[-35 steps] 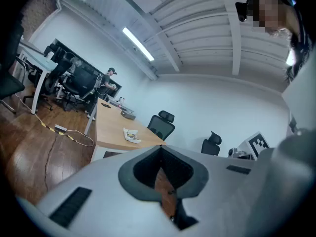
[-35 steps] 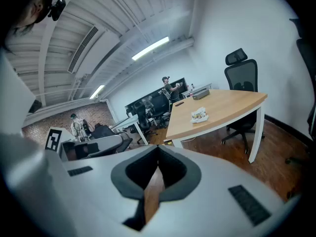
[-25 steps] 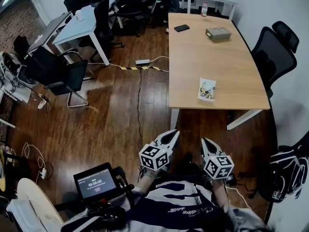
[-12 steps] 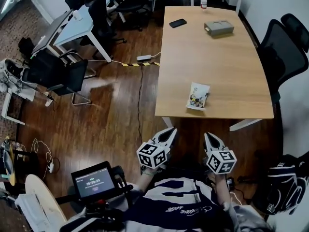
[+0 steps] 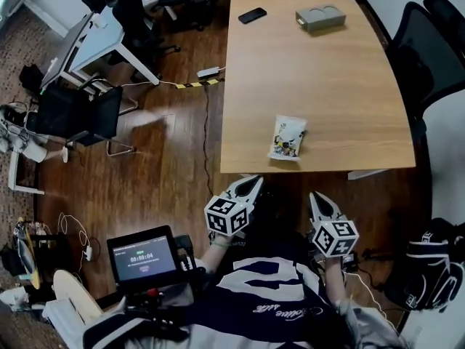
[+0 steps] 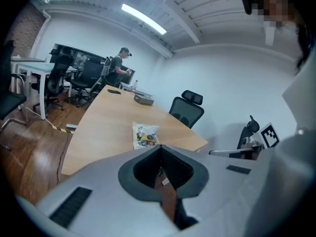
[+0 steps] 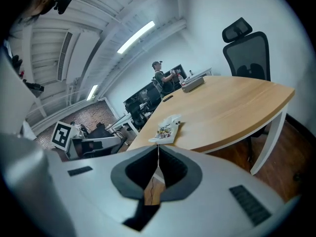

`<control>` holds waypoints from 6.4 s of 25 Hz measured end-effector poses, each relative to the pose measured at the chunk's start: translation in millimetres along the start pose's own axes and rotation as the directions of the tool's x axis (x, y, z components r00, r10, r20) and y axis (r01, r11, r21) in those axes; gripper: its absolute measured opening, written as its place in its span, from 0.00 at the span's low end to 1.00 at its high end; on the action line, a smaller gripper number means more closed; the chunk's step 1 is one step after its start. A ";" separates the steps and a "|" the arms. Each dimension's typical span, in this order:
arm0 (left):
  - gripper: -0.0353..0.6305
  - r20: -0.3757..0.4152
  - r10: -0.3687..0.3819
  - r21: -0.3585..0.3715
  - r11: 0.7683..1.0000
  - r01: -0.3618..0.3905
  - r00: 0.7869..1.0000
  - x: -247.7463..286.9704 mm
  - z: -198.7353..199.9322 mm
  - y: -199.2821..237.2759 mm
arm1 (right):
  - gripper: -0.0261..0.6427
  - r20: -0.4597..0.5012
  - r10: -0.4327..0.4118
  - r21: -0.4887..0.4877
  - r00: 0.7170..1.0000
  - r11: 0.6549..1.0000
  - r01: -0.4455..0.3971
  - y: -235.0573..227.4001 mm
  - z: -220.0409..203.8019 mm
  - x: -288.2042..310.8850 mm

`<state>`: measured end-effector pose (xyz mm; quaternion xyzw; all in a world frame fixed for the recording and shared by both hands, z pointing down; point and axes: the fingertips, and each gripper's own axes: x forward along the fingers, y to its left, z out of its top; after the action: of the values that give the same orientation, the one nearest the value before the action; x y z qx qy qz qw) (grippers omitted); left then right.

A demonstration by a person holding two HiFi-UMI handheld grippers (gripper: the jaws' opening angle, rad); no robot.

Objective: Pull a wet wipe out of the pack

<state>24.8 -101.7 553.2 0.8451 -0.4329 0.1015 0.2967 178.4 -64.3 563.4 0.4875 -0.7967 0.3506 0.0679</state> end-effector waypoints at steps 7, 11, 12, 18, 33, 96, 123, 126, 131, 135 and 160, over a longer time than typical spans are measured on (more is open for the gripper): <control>0.06 -0.130 -0.052 0.114 0.991 0.067 0.990 70.1 7.5 16.9 | 0.04 0.025 -0.089 0.040 0.996 0.995 0.088 -36.7 26.6 14.4; 0.06 -0.206 -0.080 0.208 0.970 0.124 0.975 103.8 13.5 29.8 | 0.04 0.025 -0.103 0.019 0.994 0.995 0.102 -38.9 49.2 40.7; 0.06 -0.229 -0.083 0.226 0.965 0.136 0.970 110.9 12.9 33.6 | 0.04 0.019 -0.102 0.011 0.995 0.995 0.102 -37.9 53.4 48.1; 0.06 -0.363 -0.124 0.285 0.929 0.236 0.924 135.2 -1.4 41.7 | 0.06 -0.046 -0.077 -0.036 0.996 0.997 0.075 -32.2 66.8 85.1; 0.06 -0.527 -0.240 0.207 0.894 0.396 0.815 148.8 -21.6 47.5 | 0.14 -0.229 0.033 -0.217 0.973 0.973 -0.084 -0.2 75.2 169.3; 0.06 -0.496 -0.193 0.249 0.902 0.352 0.846 158.5 -27.0 51.7 | 0.03 0.061 0.233 0.289 0.971 0.927 -0.240 9.8 130.8 159.6; 0.06 -0.496 -0.201 0.246 0.900 0.359 0.845 160.4 -25.8 48.3 | 0.04 -0.247 0.053 0.048 0.968 0.998 -0.042 -11.6 72.1 184.6; 0.06 -0.493 -0.201 0.261 0.894 0.364 0.846 162.4 -27.6 47.6 | 0.04 -0.212 0.072 0.126 0.975 0.991 -0.045 -14.9 74.4 180.1; 0.06 -0.497 -0.193 0.261 0.896 0.358 0.846 163.5 -28.6 48.5 | 0.04 0.014 0.172 0.321 0.985 0.932 -0.167 -3.9 125.6 169.0; 0.06 -0.497 -0.195 0.254 0.899 0.356 0.846 162.8 -28.0 49.0 | 0.04 0.059 0.176 0.271 0.983 0.945 -0.186 0.9 155.9 161.9; 0.06 -0.213 -0.187 0.152 0.963 0.222 0.959 101.5 39.0 9.5 | 0.04 0.107 0.058 0.109 0.993 0.992 -0.070 -8.7 128.0 78.1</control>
<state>75.2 -197.1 569.3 0.8940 -0.3009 0.1905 0.2719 175.1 -203.7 507.5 0.4824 -0.7934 0.3710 -0.0123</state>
